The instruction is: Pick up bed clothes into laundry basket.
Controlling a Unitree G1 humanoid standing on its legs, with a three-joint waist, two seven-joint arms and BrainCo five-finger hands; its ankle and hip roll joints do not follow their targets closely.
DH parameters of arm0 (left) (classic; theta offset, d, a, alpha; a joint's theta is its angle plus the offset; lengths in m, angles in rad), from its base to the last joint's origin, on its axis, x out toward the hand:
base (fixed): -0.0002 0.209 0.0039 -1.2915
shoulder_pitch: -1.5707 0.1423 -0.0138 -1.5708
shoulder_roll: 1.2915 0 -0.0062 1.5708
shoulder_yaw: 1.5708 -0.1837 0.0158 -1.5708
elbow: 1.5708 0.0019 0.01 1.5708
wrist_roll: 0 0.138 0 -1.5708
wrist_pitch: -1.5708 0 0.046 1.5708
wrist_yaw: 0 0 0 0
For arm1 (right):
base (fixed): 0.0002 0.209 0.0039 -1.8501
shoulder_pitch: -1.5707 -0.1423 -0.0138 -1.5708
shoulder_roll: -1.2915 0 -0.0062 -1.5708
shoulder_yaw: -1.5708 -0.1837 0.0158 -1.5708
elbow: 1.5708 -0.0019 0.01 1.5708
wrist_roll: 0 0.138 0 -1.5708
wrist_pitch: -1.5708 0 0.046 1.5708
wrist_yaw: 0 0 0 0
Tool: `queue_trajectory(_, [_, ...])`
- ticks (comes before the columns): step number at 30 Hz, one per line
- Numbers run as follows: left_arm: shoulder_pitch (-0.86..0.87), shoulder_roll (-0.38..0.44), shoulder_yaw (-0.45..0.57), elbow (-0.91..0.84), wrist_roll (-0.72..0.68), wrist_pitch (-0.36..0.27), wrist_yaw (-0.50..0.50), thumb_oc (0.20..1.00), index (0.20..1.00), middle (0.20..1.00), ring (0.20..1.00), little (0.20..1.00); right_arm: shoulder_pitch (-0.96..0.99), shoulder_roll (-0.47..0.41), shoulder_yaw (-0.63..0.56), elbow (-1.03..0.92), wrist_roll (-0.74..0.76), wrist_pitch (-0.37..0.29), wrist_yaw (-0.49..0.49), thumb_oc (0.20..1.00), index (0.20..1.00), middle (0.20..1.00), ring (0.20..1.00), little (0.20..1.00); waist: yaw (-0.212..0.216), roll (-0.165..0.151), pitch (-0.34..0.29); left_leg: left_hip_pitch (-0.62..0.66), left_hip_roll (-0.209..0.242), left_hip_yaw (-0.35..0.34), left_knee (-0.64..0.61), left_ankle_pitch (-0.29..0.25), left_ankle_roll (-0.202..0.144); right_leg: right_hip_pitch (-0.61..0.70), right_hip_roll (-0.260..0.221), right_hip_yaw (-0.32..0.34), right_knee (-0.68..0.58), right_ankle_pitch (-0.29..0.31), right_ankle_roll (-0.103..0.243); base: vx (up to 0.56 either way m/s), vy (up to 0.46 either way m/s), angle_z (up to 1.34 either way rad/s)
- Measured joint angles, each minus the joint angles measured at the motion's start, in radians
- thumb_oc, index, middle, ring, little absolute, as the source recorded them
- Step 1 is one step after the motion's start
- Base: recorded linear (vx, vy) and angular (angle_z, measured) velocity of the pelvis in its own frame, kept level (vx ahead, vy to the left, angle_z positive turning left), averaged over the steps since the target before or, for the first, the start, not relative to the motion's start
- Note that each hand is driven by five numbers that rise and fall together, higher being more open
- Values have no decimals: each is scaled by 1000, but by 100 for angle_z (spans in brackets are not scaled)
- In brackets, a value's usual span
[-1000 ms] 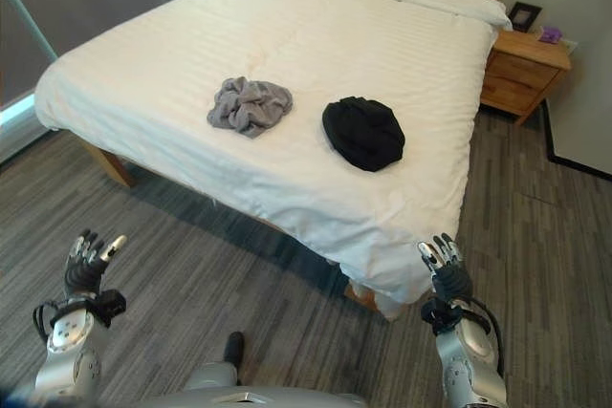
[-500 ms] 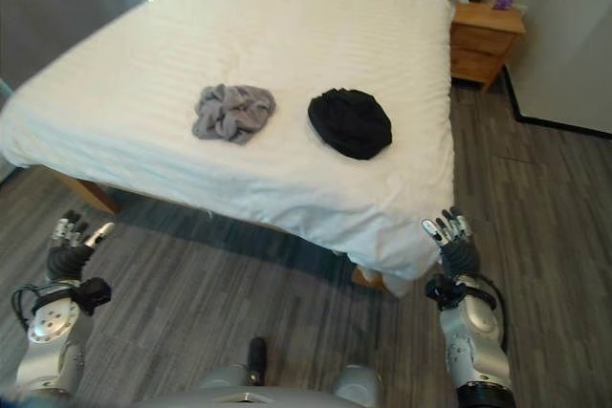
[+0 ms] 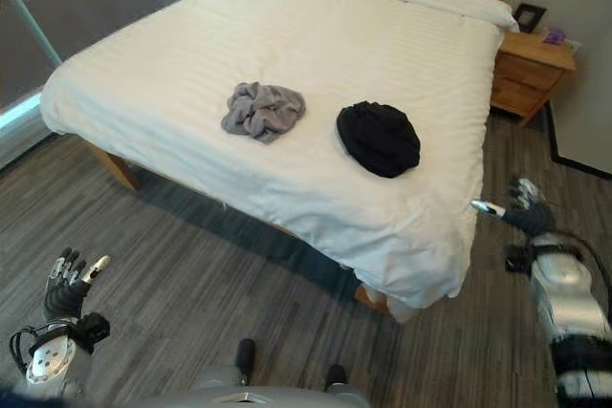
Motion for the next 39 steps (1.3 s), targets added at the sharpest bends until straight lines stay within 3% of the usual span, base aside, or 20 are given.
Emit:
queue_trajectory(2, [-2, 13, -48, 0, -32, -1, -12, 1000, 1000, 1000, 1000, 1000, -185, -25, 116, 163, -42, 22, -1, 1000, 1000, 1000, 1000, 1000, 12, -2, -1, -15, 1, -6, -4, 10, -3, -14, 2, -5, 0, 1, 1, -94, -37, 8])
queue_trajectory(3, [-3, 17, -69, 3, -38, 1, -22, 1000, 1000, 1000, 1000, 1000, -349, -50, 231, 283, -75, 38, 0, 1000, 1000, 1000, 1000, 1000, 7, 4, 0, -31, 3, -5, -4, 12, -6, -35, 4, -2, 0, 4, 4, -100, -45, 11])
queue_trajectory(5, [-3, 23, -75, 7, -69, 0, -28, 1000, 1000, 1000, 1000, 1000, -541, -101, 343, 352, -150, 34, -11, 1000, 1000, 1000, 1000, 1000, 34, 20, 7, -77, 8, -26, -4, 25, -10, -70, 11, -16, 0, 12, 0, -115, -54, 20])
queue_trajectory(10, [17, 68, -83, 42, -75, -1, -23, 1000, 1000, 1000, 1000, 1000, -917, -152, 529, 542, -240, 29, -61, 1000, 1000, 1000, 1000, 1000, 87, 61, 31, -191, 22, -89, -3, 56, -30, -154, 34, -75, 0, 23, -12, -89, -45, 31])
queue_trajectory(13, [32, 82, -84, 50, -75, -1, -15, 1000, 1000, 1000, 1000, 1000, -990, -152, 548, 570, -257, 28, -80, 1000, 1000, 1000, 1000, 1000, 123, 76, 44, -232, 26, -100, -2, 69, -39, -188, 38, -84, 1, 26, -16, -78, -61, 14])
queue_trajectory(16, [37, 85, -85, 48, -75, -2, -8, 1000, 1000, 1000, 1000, 1000, -1062, -154, 597, 583, -271, 29, -97, 1000, 1000, 1000, 1000, 1000, 127, 100, 69, -299, 24, -117, 4, 75, -46, -244, 42, -100, 2, 31, -21, -99, -63, 11])
queue_trajectory(20, [9, 103, -128, 38, -76, -9, -2, 1000, 1000, 1000, 1000, 1000, -1159, -154, 654, 615, -271, 29, -132, 1000, 1000, 1000, 1000, 1000, 135, 121, 148, -402, 25, -119, 26, 100, -49, -346, 51, -95, 6, 53, -22, -149, -67, -7])
queue_trajectory(23, [-24, 97, -172, 24, -115, -34, 8, 1000, 1000, 1000, 1000, 1000, -1188, -147, 660, 663, -270, 33, -155, 1000, 1000, 1000, 1000, 1000, 146, 125, 182, -519, 33, -115, 42, 101, -56, -476, 53, -85, 43, 58, -23, -97, -58, -11])
queue_trajectory(30, [-151, 77, -233, 26, -154, -45, 15, 1000, 1000, 1000, 1000, 1000, -1198, -129, 614, 684, -249, 26, -198, 1000, 1000, 1000, 1000, 1000, 134, 133, 237, -602, 22, -115, 39, 118, -49, -575, 42, -77, 76, 48, -14, -35, -22, -1])
queue_trajectory(31, [-167, 78, -243, 25, -154, -45, 16, 1000, 1000, 1000, 1000, 1000, -1199, -129, 614, 684, -249, 22, -201, 595, 595, 595, 595, 595, 126, 133, 237, -604, 22, -117, 39, 118, -49, -576, 41, -79, 76, 46, -14, -3, 22, 8])
queue_trajectory(33, [-191, 78, -247, 25, -154, -46, 18, 1000, 1000, 1000, 1000, 1000, -1206, -129, 616, 679, -249, 14, -201, 200, 200, 200, 200, 200, 117, 131, 238, -605, 22, -118, 39, 118, -50, -577, 39, -80, 75, 43, -10, 6, 9, 3])
queue_trajectory(39, [-211, 78, -246, 25, -154, -68, 51, 1000, 1000, 1000, 1000, 1000, -1207, -138, 600, 673, -241, -1, -223, 200, 200, 200, 200, 200, 115, 130, 239, -605, 22, -114, 40, 118, -50, -581, 42, -73, 78, 43, -10, -1, 17, -4])
